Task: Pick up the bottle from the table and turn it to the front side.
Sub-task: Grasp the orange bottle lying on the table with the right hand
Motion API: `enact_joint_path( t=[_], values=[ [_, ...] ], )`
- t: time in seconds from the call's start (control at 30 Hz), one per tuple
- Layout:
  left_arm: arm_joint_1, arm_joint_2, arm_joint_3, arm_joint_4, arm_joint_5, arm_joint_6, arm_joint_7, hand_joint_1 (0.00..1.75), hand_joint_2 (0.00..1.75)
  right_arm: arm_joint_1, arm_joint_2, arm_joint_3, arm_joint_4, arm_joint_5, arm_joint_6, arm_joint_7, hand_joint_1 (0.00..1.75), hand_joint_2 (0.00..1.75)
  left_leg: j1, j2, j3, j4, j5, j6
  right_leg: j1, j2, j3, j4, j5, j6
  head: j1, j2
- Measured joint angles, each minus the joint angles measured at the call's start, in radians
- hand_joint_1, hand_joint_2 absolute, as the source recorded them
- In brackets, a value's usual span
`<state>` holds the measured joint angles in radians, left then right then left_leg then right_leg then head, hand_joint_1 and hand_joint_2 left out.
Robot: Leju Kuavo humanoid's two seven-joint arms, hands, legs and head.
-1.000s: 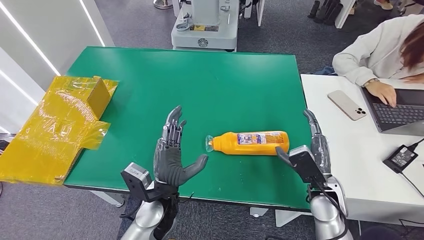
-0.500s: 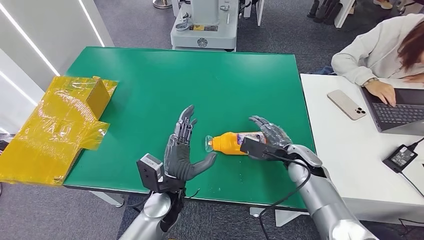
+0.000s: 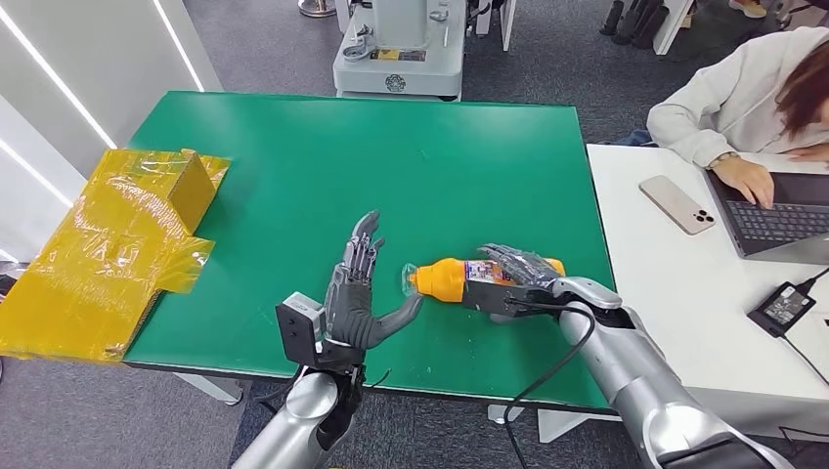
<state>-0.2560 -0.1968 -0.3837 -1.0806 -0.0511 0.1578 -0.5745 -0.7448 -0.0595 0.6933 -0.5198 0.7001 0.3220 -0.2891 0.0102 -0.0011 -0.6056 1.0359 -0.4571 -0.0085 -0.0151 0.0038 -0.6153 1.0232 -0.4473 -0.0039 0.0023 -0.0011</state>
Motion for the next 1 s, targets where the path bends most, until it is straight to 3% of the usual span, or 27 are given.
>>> enact_joint_path(
  t=[0.4, 0.77, 0.9, 1.0],
  values=[
    [0.008, 0.007, 0.000, 0.010, 0.014, 0.031, 0.001, 0.00, 1.75, -0.024, -0.040, 0.108, 0.016, 0.019, -0.047, 0.088, 0.00, 1.75, 0.000, 0.000, -0.001, 0.000, 0.000, 0.000, 0.000, 0.000, 0.000, 0.000, 0.000, 0.000, 0.000, 0.000],
    [0.002, 0.008, 0.000, 0.011, -0.005, 0.027, 0.011, 0.00, 1.75, -0.028, -0.061, 0.142, 0.017, -0.006, -0.071, 0.131, 0.00, 1.75, 0.000, 0.000, 0.000, 0.000, 0.000, 0.000, 0.000, 0.000, 0.000, 0.000, 0.000, 0.000, 0.000, 0.000],
    [-0.005, 0.007, 0.000, 0.019, -0.006, 0.024, 0.011, 0.00, 1.75, -0.029, -0.068, 0.146, 0.017, -0.025, -0.070, 0.136, 1.75, 1.75, 0.000, 0.000, 0.000, 0.001, 0.000, 0.000, 0.000, 0.000, 0.000, 0.000, 0.000, 0.000, 0.000, 0.000],
    [-0.011, 0.007, 0.000, 0.027, -0.005, 0.020, 0.011, 0.00, 1.75, -0.028, -0.071, 0.147, 0.017, -0.037, -0.076, 0.137, 1.75, 1.75, 0.000, 0.000, 0.000, 0.001, 0.000, 0.000, 0.000, 0.000, 0.000, 0.000, 0.000, 0.000, 0.000, 0.000]
  ],
)
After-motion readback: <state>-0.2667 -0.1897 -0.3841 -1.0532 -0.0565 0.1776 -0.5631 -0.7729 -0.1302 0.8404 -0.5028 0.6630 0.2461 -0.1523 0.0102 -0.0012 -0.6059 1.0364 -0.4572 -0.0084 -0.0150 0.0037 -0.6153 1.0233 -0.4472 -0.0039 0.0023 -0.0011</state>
